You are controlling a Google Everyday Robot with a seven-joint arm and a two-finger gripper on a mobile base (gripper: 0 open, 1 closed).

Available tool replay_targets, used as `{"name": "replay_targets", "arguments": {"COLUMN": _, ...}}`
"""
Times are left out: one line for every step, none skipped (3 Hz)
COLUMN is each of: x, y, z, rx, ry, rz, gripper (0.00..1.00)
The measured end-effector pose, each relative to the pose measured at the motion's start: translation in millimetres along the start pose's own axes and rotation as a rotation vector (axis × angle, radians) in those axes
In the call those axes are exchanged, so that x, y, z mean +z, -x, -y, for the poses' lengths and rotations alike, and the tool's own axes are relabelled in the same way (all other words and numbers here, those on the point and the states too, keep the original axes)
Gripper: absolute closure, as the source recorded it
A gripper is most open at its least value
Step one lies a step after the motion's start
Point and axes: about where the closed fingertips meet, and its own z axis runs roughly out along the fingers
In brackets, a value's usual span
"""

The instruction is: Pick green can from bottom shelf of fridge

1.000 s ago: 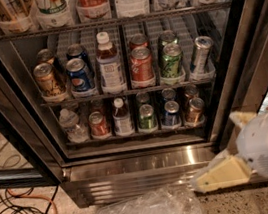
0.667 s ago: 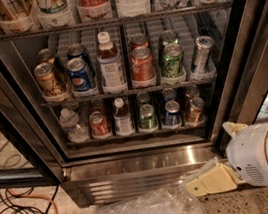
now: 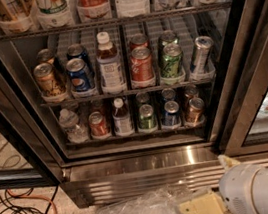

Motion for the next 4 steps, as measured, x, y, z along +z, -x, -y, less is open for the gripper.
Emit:
{"name": "replay_targets", "arguments": {"x": 17.3, "y": 11.7, "z": -12.0, "rx": -0.028, "ry": -0.009, "rz": 0.046, "gripper": 0.00}}
{"name": "replay_targets", "arguments": {"x": 39.1, "y": 0.3, "z": -19.4, "rx": 0.003, "ry": -0.013, "rz": 0.078, "gripper": 0.00}}
{"name": "replay_targets", "arguments": {"x": 50.9, "y": 15.4, "z": 9.0, "rx": 0.113, "ry": -0.096, "rz": 0.226, "gripper": 0.00}}
{"name": "replay_targets", "arguments": {"x": 54.9, "y": 8.7, "z": 21.2, "rx": 0.143, "ry": -0.142, "rz": 0.270, "gripper": 0.00}}
